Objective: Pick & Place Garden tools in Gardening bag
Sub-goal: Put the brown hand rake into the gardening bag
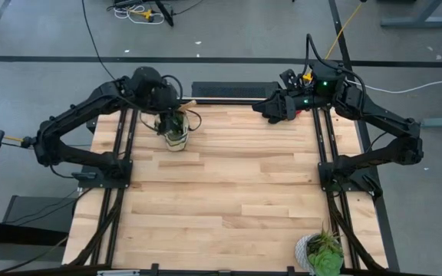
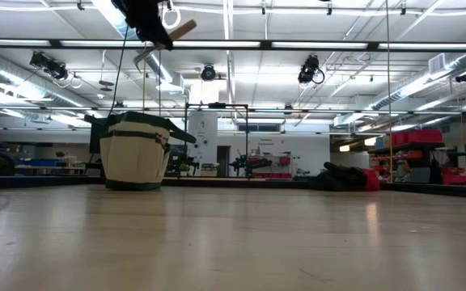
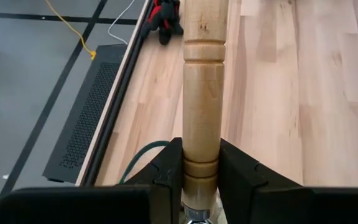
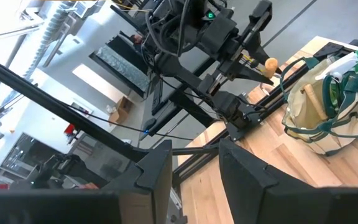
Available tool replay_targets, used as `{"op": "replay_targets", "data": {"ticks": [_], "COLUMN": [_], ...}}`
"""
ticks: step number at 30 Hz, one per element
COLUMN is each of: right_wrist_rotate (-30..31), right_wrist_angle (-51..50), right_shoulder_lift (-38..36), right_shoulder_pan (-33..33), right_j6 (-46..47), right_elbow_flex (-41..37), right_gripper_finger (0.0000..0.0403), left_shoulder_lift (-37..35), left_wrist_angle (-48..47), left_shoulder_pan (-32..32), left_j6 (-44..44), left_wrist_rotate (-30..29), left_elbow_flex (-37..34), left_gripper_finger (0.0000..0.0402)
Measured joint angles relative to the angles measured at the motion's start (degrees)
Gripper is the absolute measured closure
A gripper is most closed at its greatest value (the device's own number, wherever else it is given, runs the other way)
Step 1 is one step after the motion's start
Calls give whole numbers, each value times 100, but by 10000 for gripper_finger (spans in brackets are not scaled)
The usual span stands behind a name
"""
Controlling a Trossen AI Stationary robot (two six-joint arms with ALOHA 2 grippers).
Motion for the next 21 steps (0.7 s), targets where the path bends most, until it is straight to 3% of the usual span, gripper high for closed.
{"op": "replay_targets", "data": {"ticks": [4,13,21], "right_wrist_rotate": [0,2,2], "right_wrist_angle": [0,0,0], "right_shoulder_lift": [0,0,0], "right_shoulder_pan": [-1,1,1], "right_j6": [0,17,24], "right_elbow_flex": [0,0,0], "right_gripper_finger": [271,271,271], "left_shoulder_lift": [0,0,0], "left_wrist_angle": [-2,283,959], "left_shoulder_pan": [70,-32,-36], "left_j6": [-172,-521,-761], "left_wrist_rotate": [13,-624,135], "left_elbow_flex": [0,0,7], "left_gripper_finger": [319,318,319]}}
